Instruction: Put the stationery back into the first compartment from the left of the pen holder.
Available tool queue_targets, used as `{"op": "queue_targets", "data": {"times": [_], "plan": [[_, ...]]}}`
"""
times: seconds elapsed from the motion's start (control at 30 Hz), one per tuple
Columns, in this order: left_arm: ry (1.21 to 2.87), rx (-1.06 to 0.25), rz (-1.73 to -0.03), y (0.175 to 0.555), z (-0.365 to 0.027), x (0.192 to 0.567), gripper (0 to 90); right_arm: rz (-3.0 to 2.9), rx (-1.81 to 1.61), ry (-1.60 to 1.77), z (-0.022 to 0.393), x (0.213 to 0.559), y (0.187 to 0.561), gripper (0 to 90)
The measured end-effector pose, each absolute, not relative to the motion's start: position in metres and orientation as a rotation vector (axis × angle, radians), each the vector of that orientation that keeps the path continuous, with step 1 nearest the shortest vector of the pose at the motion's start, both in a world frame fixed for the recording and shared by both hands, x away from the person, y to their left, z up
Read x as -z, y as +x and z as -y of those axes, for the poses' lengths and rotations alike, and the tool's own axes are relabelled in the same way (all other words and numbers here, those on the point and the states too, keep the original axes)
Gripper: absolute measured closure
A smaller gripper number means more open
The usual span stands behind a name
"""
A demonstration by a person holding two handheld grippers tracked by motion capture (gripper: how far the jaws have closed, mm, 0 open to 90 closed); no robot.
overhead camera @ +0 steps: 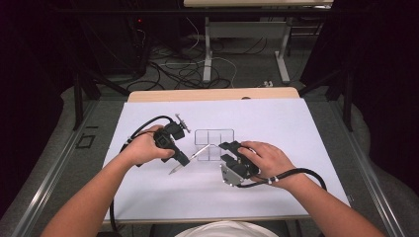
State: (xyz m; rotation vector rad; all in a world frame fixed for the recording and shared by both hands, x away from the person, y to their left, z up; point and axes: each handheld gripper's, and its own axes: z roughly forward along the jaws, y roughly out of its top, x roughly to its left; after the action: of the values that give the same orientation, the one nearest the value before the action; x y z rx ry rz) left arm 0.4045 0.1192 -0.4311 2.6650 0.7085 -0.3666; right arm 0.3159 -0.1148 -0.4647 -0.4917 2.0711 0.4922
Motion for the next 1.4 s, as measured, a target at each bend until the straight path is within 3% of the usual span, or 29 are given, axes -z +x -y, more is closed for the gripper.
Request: {"op": "queue_targets", "data": {"times": [0.87,1.17,1.4], "plan": [[2.691,0.457,-0.67,0.402,-0.081,0.44,79.5,-2.032,-0.329,-0.726,0.075,0.489,0.308,62.5],[2.701,0.477,-0.665,0.4,-0.073,0.441,79.5,-2.015,-0.246,-0.8,0.065,0.492,0.307,78.9],[2.704,0.486,-0.659,0.402,-0.074,0.441,79.3,-2.003,-0.218,-0.807,0.064,0.491,0.306,79.5]]}}
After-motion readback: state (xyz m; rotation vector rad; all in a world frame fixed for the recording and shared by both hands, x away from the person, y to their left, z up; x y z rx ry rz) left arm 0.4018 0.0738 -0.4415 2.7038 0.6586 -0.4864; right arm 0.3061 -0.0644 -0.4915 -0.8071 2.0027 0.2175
